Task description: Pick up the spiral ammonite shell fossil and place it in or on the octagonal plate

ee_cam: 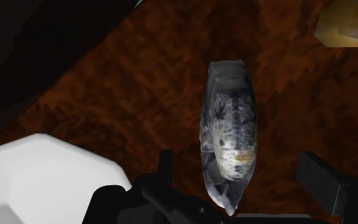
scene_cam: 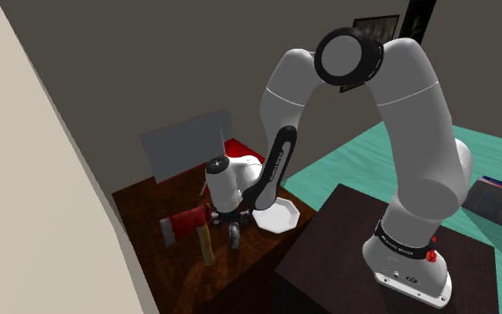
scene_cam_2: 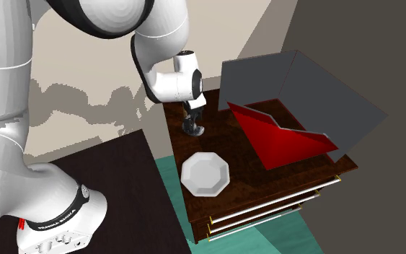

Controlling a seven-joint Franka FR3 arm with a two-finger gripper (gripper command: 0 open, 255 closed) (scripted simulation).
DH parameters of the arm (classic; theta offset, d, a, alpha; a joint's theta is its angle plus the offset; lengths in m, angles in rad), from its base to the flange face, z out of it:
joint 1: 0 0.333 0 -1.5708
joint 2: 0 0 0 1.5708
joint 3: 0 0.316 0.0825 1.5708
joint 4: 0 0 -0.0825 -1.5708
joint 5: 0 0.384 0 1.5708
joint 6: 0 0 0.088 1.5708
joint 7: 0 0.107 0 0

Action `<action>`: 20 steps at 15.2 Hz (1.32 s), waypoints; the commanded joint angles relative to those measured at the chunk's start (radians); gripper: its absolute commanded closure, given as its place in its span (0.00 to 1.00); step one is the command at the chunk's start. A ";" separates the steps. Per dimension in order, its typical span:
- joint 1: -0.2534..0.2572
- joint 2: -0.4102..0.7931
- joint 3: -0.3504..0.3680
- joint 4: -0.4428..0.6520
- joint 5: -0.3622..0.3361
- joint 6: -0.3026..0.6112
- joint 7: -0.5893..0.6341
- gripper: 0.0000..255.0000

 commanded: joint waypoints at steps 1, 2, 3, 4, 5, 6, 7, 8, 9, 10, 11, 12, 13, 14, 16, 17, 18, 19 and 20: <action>0.001 0.003 -0.002 0.001 -0.002 0.002 0.002 0.00; 0.001 0.003 -0.002 0.001 -0.002 0.002 0.002 0.00; 0.001 0.003 -0.002 0.001 -0.002 0.002 0.002 0.00; 0.001 0.003 -0.002 0.001 -0.002 0.002 0.002 0.00; 0.001 0.003 -0.002 0.001 -0.002 0.002 0.002 0.00; 0.001 0.003 -0.002 0.001 -0.003 0.002 0.002 1.00; 0.001 0.003 -0.002 0.001 -0.003 0.002 0.002 1.00; 0.001 0.003 -0.002 0.001 -0.003 0.002 0.002 1.00; 0.001 0.003 -0.002 0.001 -0.003 0.002 0.002 1.00; 0.001 0.003 -0.002 0.001 -0.003 0.002 0.002 1.00; 0.001 0.003 -0.002 0.001 -0.002 0.002 0.002 1.00; 0.001 0.003 -0.002 0.001 -0.003 0.002 0.002 1.00; 0.001 0.003 -0.002 0.001 -0.003 0.002 0.002 1.00; 0.001 0.003 -0.002 0.002 -0.003 0.002 0.002 1.00; -0.006 -0.011 0.008 -0.005 0.009 -0.005 -0.008 1.00; -0.014 -0.024 0.017 -0.011 0.020 -0.012 -0.017 1.00; -0.022 -0.037 0.027 -0.017 0.032 -0.018 -0.026 1.00; -0.029 -0.051 0.037 -0.023 0.044 -0.025 -0.036 1.00; -0.037 -0.064 0.047 -0.028 0.056 -0.032 -0.045 1.00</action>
